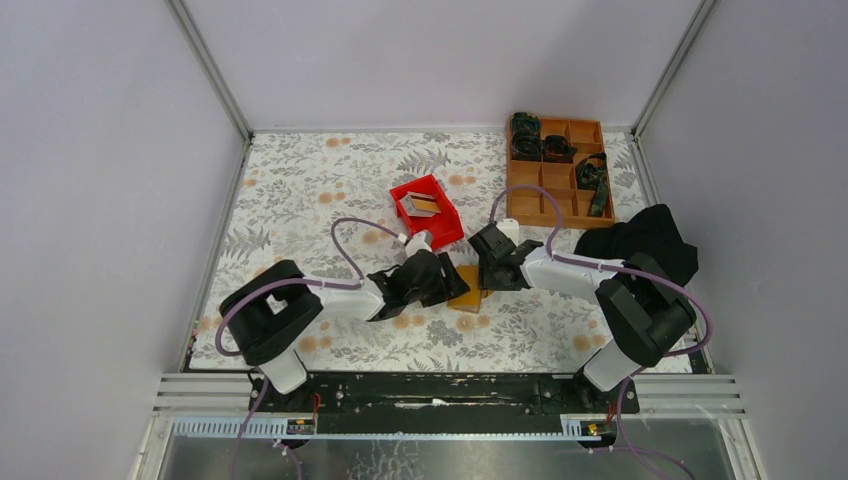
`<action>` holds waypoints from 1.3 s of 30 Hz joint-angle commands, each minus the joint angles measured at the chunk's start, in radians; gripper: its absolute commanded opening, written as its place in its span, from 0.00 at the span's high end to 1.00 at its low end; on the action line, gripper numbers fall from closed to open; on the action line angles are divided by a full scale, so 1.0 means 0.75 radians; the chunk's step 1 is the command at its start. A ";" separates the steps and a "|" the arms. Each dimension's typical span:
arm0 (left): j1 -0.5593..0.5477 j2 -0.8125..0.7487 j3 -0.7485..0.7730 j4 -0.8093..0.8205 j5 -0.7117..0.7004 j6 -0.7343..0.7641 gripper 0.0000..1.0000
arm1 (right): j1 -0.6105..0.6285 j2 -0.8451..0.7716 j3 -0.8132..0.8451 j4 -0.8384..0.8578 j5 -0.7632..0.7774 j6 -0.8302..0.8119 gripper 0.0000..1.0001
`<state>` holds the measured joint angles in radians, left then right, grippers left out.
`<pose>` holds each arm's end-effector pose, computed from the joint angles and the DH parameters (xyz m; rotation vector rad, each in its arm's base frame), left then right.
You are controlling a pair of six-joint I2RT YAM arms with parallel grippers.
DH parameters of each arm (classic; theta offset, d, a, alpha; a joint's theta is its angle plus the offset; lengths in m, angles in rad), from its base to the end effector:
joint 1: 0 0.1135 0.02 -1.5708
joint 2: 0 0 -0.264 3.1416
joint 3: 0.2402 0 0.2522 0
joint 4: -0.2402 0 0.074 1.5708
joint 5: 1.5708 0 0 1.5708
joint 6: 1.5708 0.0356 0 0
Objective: Put the credit cards into the card holder
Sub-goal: Close the card holder at the center of the board.
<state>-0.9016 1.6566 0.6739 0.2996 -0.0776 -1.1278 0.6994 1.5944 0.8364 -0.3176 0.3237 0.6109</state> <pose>0.1966 -0.2441 0.1369 -0.3213 2.4284 -0.9389 0.2342 0.1823 0.1578 -0.0077 2.5587 0.0627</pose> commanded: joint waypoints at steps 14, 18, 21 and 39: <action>-0.078 0.171 0.195 -0.329 -0.072 0.194 0.48 | -0.004 -0.022 0.041 -0.095 0.035 -0.016 0.46; -0.086 0.213 0.220 -0.390 -0.067 0.199 0.52 | -0.005 -0.024 0.062 -0.113 0.055 -0.022 0.46; -0.095 0.235 0.237 -0.436 -0.080 0.203 0.54 | -0.004 -0.026 0.079 -0.127 0.069 -0.024 0.47; -0.103 0.375 0.204 -0.665 -0.187 0.045 0.61 | -0.004 -0.028 0.160 -0.197 0.085 0.011 0.52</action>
<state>-0.9661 1.8141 0.9081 0.0677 -0.1879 -1.0733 0.6930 1.5940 0.9104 -0.4545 0.3767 0.5999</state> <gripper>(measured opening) 0.396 0.490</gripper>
